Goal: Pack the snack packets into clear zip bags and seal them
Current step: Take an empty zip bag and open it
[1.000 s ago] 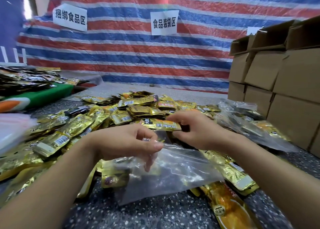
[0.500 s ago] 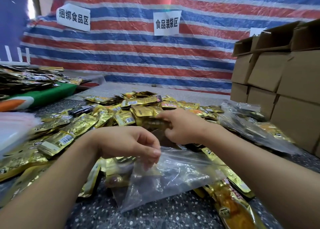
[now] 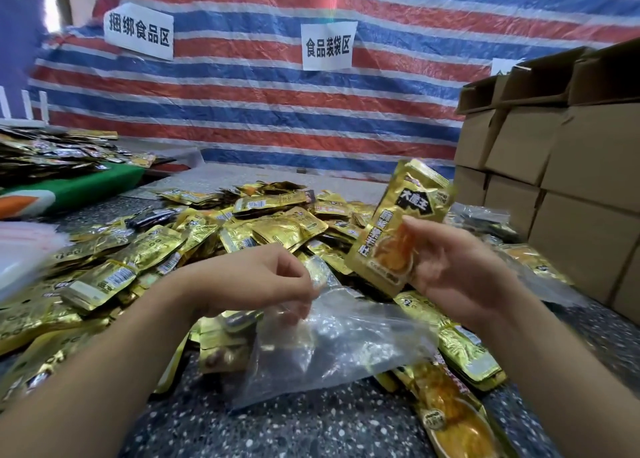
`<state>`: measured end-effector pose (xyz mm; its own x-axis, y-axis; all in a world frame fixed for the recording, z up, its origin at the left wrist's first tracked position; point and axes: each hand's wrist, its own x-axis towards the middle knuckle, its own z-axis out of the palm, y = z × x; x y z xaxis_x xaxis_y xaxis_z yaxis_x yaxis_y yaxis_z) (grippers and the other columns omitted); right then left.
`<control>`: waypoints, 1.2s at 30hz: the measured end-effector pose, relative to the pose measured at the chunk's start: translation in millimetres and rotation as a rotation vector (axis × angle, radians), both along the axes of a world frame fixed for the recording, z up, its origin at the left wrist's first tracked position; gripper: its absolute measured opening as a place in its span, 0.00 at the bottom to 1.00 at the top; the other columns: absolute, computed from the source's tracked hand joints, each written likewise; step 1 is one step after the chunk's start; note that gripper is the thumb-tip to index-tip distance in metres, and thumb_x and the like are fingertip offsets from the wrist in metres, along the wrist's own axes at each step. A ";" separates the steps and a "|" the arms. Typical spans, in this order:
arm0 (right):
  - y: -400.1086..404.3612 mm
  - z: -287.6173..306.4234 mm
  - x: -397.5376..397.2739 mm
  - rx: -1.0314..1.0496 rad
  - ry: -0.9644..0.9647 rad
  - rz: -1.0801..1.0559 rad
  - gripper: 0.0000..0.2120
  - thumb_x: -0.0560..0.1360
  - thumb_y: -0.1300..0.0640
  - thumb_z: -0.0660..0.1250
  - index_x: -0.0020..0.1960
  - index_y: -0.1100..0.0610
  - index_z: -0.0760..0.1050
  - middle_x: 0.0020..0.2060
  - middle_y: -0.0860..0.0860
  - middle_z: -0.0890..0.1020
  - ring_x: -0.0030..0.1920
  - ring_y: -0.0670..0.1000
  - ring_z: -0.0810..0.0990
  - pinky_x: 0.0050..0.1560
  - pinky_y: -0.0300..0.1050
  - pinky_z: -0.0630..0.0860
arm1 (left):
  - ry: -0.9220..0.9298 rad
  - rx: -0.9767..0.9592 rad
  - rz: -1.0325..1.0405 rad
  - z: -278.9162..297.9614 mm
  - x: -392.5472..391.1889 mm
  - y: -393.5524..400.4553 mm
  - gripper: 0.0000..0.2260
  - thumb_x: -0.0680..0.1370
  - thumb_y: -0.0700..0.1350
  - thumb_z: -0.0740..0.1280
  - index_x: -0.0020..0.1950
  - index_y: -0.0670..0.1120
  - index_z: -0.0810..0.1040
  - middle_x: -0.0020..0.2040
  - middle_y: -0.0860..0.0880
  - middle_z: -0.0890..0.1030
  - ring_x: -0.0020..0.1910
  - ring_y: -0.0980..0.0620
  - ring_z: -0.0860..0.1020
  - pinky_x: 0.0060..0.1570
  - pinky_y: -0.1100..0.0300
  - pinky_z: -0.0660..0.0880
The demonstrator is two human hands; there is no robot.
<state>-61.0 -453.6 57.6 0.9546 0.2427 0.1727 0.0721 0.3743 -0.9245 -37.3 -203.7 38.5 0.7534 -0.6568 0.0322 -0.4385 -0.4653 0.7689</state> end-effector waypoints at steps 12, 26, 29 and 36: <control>-11.4 -16.0 -7.3 -0.561 -0.225 0.142 0.18 0.69 0.55 0.76 0.58 0.50 0.80 0.55 0.54 0.85 0.56 0.54 0.84 0.51 0.42 0.80 | -0.015 -0.180 0.123 -0.3 2.4 -5.4 0.16 0.81 0.45 0.65 0.35 0.41 0.79 0.31 0.50 0.79 0.31 0.56 0.77 0.35 0.70 0.73; -11.7 -13.4 -9.8 -0.638 -0.228 0.110 0.14 0.71 0.57 0.73 0.56 0.53 0.80 0.51 0.53 0.85 0.52 0.54 0.85 0.48 0.41 0.80 | 0.113 -0.571 0.096 -2.0 4.2 -10.2 0.21 0.68 0.55 0.71 0.57 0.45 0.77 0.37 0.48 0.84 0.42 0.48 0.84 0.47 0.60 0.80; -12.2 -13.8 -8.8 -0.621 -0.247 0.046 0.08 0.71 0.55 0.71 0.49 0.46 0.82 0.48 0.50 0.86 0.50 0.51 0.85 0.47 0.40 0.80 | 0.098 -0.512 0.146 -1.2 3.8 -9.1 0.21 0.69 0.55 0.70 0.54 0.42 0.81 0.42 0.42 0.85 0.42 0.45 0.85 0.47 0.57 0.81; -11.7 -15.4 -12.3 -0.813 -0.256 0.111 0.09 0.74 0.48 0.68 0.51 0.49 0.81 0.47 0.49 0.86 0.50 0.48 0.84 0.49 0.43 0.80 | 0.073 -0.430 0.132 -1.8 -3.1 -16.3 0.14 0.76 0.53 0.63 0.45 0.48 0.87 0.44 0.46 0.87 0.40 0.46 0.86 0.41 0.56 0.83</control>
